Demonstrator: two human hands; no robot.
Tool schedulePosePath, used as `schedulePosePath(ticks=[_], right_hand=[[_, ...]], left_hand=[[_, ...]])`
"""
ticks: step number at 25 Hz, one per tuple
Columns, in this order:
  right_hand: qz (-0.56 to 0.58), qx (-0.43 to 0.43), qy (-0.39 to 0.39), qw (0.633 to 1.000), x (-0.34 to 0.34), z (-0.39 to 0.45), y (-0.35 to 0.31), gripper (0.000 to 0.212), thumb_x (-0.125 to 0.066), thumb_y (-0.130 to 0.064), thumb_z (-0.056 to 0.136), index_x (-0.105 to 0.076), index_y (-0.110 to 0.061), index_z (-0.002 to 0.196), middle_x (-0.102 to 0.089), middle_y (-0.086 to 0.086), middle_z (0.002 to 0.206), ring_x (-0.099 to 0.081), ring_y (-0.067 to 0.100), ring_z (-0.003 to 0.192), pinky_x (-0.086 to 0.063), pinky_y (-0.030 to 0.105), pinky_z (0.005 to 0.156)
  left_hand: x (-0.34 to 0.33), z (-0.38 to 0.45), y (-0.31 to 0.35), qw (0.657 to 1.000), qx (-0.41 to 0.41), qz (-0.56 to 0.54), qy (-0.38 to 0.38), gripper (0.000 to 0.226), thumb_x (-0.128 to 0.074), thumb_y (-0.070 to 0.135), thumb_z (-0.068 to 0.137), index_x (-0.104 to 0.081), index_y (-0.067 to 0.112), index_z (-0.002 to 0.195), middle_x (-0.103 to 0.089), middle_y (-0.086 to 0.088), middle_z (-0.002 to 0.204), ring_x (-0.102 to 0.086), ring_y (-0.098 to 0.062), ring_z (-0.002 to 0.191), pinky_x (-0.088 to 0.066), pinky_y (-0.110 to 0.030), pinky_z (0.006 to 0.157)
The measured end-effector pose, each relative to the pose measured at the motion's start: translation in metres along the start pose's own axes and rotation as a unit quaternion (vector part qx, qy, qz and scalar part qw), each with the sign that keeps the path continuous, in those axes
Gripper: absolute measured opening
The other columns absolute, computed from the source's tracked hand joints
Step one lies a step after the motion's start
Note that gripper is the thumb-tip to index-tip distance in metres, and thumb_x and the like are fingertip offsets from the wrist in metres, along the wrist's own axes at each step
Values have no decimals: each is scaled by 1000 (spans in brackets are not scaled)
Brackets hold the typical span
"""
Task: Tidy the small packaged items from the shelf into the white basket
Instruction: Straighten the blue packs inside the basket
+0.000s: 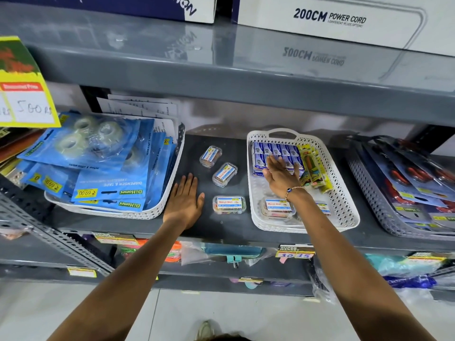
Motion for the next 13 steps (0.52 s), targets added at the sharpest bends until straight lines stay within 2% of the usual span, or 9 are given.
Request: schedulePosePath(ticks=[6, 13], right_hand=[[-35, 0, -3, 999, 0, -1, -2, 53, -11, -36, 102, -4, -21, 152, 3, -7, 161, 7, 13, 149, 16, 53, 114], [14, 0, 2, 1000, 2, 1, -4, 53, -13, -37, 102, -5, -21, 152, 1, -7, 161, 5, 12, 149, 17, 52, 114]], left_hand=[[0, 1, -1, 1000, -1, -5, -2, 61, -15, 41, 101, 2, 12, 151, 5, -6, 162, 7, -20, 149, 3, -36, 122], [0, 1, -2, 1000, 0, -14, 1, 61, -15, 41, 100, 1, 13, 152, 5, -5, 162, 7, -19, 149, 3, -35, 121]])
Point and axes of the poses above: each hand's wrist, its own z-axis towards the middle knuckle, its own x-axis out of the back of the hand, y = z × x, the point moved 8 cm from there along z, towards the middle knuckle
